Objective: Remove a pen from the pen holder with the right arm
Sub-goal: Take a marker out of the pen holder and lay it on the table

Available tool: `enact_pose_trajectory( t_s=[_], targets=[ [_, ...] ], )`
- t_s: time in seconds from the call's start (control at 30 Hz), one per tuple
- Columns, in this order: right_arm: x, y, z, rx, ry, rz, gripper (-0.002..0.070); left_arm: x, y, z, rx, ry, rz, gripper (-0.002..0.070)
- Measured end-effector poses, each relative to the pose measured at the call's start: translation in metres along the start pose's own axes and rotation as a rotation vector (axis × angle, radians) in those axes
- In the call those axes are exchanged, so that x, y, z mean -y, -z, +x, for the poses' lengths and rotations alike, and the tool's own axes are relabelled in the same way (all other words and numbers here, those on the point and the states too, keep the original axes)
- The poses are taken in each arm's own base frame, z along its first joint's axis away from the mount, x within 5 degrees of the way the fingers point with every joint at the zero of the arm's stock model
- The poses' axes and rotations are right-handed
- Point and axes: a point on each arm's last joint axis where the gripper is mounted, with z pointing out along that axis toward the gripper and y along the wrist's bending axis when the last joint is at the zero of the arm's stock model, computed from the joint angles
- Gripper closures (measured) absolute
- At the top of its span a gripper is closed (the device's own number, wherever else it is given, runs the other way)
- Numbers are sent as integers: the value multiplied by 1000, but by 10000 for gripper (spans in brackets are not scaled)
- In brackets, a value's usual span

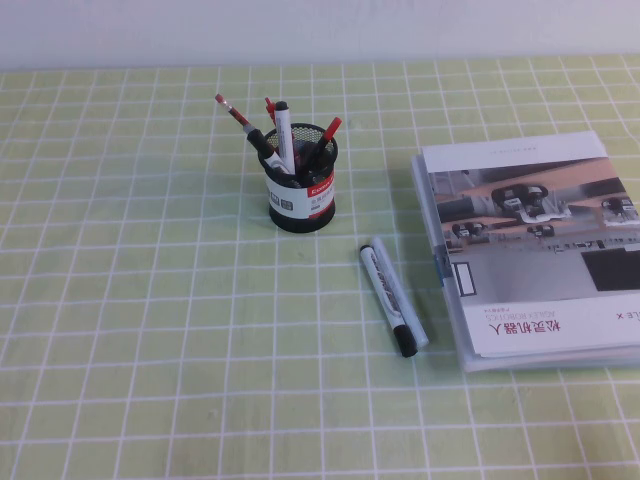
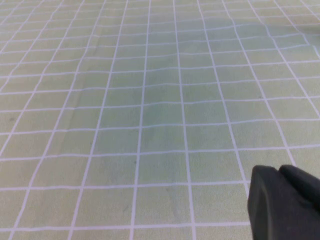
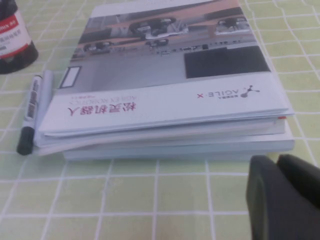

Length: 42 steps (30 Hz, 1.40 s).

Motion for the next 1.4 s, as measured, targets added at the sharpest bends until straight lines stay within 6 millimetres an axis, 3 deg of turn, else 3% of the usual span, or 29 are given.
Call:
enact_pose_trajectory(
  t_s=[0.8,1.2,1.4],
  targets=[
    [-6,2,-19,194,-524,-117,689,0,0,0,0,0,0,681],
    [-7,3,-22,204,-613,-144,689,0,0,0,0,0,0,681],
    [-20,5,-49,91,-510,-193,689,0,0,0,0,0,0,681]
  ],
)
